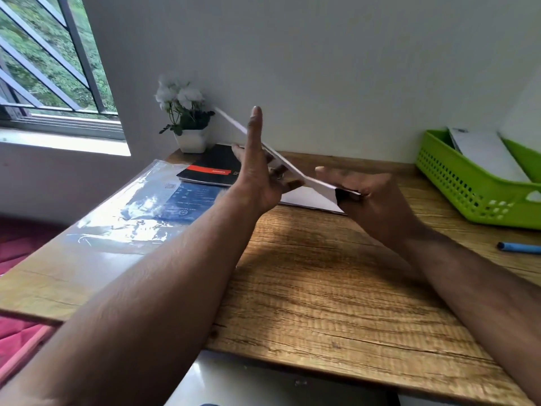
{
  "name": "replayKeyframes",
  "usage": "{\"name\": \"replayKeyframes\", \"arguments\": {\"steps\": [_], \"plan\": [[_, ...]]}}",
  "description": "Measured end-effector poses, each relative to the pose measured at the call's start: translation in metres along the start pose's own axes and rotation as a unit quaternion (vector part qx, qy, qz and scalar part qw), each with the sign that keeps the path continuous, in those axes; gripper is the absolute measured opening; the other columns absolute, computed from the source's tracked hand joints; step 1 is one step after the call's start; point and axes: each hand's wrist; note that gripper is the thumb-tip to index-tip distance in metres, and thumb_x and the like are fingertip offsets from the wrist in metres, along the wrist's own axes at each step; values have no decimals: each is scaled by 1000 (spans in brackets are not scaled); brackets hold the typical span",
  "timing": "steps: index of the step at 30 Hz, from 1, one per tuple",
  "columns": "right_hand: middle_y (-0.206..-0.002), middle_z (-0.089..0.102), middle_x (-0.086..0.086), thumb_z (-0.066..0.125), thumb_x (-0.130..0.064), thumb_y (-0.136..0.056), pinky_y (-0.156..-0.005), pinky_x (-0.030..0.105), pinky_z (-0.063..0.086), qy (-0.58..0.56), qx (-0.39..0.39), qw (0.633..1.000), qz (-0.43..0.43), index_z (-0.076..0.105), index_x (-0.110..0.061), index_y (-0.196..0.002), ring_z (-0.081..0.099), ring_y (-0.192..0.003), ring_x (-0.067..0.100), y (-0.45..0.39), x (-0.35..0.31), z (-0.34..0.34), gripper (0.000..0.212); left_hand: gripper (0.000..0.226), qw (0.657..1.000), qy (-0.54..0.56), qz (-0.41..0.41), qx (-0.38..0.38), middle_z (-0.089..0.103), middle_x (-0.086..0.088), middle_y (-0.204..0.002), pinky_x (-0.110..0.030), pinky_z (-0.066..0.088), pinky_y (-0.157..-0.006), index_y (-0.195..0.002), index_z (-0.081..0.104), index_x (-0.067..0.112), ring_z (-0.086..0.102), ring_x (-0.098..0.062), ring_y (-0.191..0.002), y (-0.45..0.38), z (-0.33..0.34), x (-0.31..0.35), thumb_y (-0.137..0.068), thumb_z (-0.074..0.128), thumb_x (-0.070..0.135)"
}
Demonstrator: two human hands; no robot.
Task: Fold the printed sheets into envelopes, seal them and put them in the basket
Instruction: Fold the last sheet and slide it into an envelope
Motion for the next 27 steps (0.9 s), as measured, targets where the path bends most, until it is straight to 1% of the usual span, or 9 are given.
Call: {"name": "replayKeyframes", "arguments": {"steps": [2, 5, 7, 11, 14, 18, 21, 24, 27], "plan": [[-107, 72, 6, 48, -26, -89, -74, 11, 48, 65, -2, 997, -42, 64, -4, -119, 68, -87, 9, -1, 2, 1, 41, 160, 1000, 0, 1, 16, 24, -20, -155, -56, 55, -70, -155, 6, 27, 51, -27, -103, 1, 3, -2, -23, 84, 73], [-108, 71, 11, 47, -14, -87, -75, 20, 51, 146, 48, 985, -75, 65, -1, -118, 71, -88, 20, -3, 4, 0, 37, 134, 997, 40, 29, 64, 41, -22, -146, -64, 53, -72, -150, 10, 36, 57, -42, -115, -3, 0, -2, -43, 86, 65], [-109, 70, 13, 44, -9, -82, -79, 19, 48, 164, 73, 982, -67, 64, 1, -118, 71, -91, 23, -4, 4, -2, 42, 121, 994, 57, 41, 82, 49, -20, -131, -67, 52, -73, -148, 8, 37, 62, -40, -103, -5, -2, -2, -56, 83, 60], [-107, 71, 15, 48, 1, -77, -77, 15, 46, 147, 92, 984, -51, 65, 1, -117, 70, -90, 23, -4, 7, -2, 43, 119, 1000, -9, -4, -1, 58, -19, -120, -59, 56, -68, -152, 17, 22, 69, -36, -90, 6, 10, -8, -61, 73, 72], [-111, 70, 10, 55, 5, -80, -81, 19, 50, 116, 94, 988, -40, 66, -2, -118, 69, -96, 18, -5, 12, -2, 40, 108, 998, -37, -34, -40, 63, -13, -79, -49, 57, -65, -150, 23, 16, 70, -26, -62, 13, 21, -20, -67, 76, 60], [-113, 67, -2, 66, -4, -84, -83, 28, 55, 66, 124, 990, -6, 67, -7, -116, 67, -98, 13, -5, 13, -3, 32, 103, 1000, 0, 1, -7, 60, -12, -122, -61, 55, -77, -140, 28, 33, 69, -34, -99, 5, 22, -26, -58, 90, 41], [-105, 67, -12, 68, 0, -81, -79, 26, 56, -60, 146, 982, 100, 66, -15, -115, 66, -93, 2, -6, 13, 2, 38, 99, 999, -42, 17, 26, 57, -8, -124, -61, 55, -77, -140, 23, 39, 66, -33, -102, 2, 20, -26, -64, 86, 45], [-96, 74, -4, 66, 8, -81, -70, 31, 58, -271, 167, 911, 262, 69, -13, -108, 71, -88, 18, -9, 9, 3, 34, 98, 998, -52, 15, -44, 63, -11, -126, -53, 58, -75, -142, 35, 28, 68, -33, -104, 4, 18, -22, -61, 80, 61], [-87, 75, 1, 60, 7, -81, -55, 25, 57, -499, 166, 764, 374, 66, -16, -103, 73, -75, 17, -11, 3, -2, 32, 89, 988, -60, 40, -140, 63, -14, -127, -52, 53, -92, -139, 48, 15, 63, -33, -114, 7, 17, -21, -68, 67, 67]]}}
Point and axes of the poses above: each hand's wrist, its own y-axis away from the middle knuckle, its own z-axis out of the palm, x = y × z
